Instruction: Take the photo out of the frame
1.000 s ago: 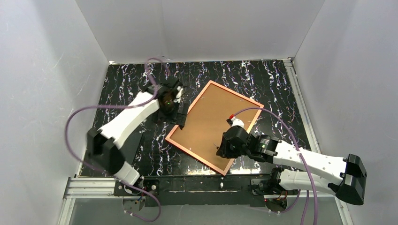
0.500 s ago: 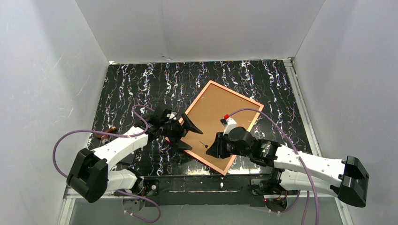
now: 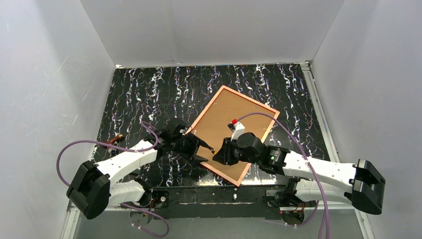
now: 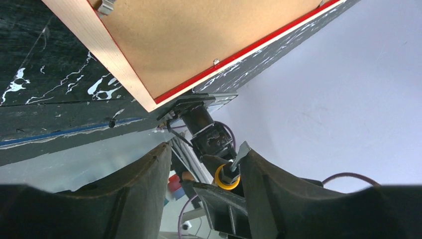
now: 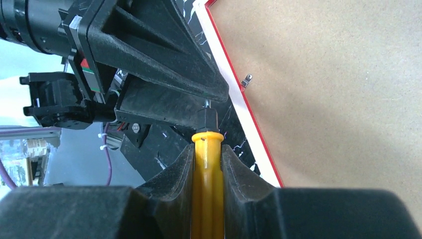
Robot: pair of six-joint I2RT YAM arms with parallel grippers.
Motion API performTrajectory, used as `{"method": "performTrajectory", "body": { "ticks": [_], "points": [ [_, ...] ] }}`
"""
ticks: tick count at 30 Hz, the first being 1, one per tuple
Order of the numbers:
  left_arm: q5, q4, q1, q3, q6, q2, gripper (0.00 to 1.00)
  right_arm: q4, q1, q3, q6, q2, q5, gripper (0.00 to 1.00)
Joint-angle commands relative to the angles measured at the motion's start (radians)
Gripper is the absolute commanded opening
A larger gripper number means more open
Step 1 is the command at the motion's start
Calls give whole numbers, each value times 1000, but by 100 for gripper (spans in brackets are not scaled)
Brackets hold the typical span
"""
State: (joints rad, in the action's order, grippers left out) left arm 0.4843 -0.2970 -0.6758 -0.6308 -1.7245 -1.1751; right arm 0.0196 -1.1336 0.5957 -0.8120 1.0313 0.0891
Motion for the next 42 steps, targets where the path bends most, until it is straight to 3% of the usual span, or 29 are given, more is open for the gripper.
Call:
{"method": "performTrajectory", "body": {
  "ticks": [1, 6, 8, 9, 10, 12, 14, 17, 20, 24, 30, 39, 42],
  "points": [
    [-29, 96, -15, -20, -50, 22, 49, -51, -11, 86, 41, 53, 27, 1],
    [-42, 64, -42, -11, -75, -1, 21, -59, -26, 123, 59, 111, 16, 1],
    [-50, 77, -45, -6, -83, 2, 0, -42, -33, 137, 65, 133, 15, 1],
    [-59, 96, -45, -6, -87, 11, 0, -28, -34, 146, 65, 141, 19, 1],
    [-71, 117, -44, -9, -88, 23, 0, -7, -36, 152, 66, 146, 24, 6],
    [-91, 198, -44, -28, -94, 44, 0, 34, -44, 154, 60, 139, 50, 33],
    [-112, 268, -45, -37, -117, 69, 0, 21, -61, 123, 51, 112, 91, 53],
    [-135, 275, -45, -7, -192, 101, 0, -103, -81, 52, 9, 61, 147, 63],
    [-134, 234, -45, 10, -232, 103, 0, -264, -84, -24, -30, 33, 152, 64],
    [-133, 208, -45, 3, -248, 90, 0, -333, -86, -45, -60, 52, 157, 58],
    [-165, 204, -44, 10, -262, 103, 0, -282, -111, -60, -100, 34, 269, 48],
    [-180, 196, -44, 7, -267, 102, 0, -273, -126, -59, -99, 50, 273, 44],
    [-175, 198, -45, 7, -265, 99, 0, -269, -126, -51, -97, 61, 265, 37]
  ]
}}
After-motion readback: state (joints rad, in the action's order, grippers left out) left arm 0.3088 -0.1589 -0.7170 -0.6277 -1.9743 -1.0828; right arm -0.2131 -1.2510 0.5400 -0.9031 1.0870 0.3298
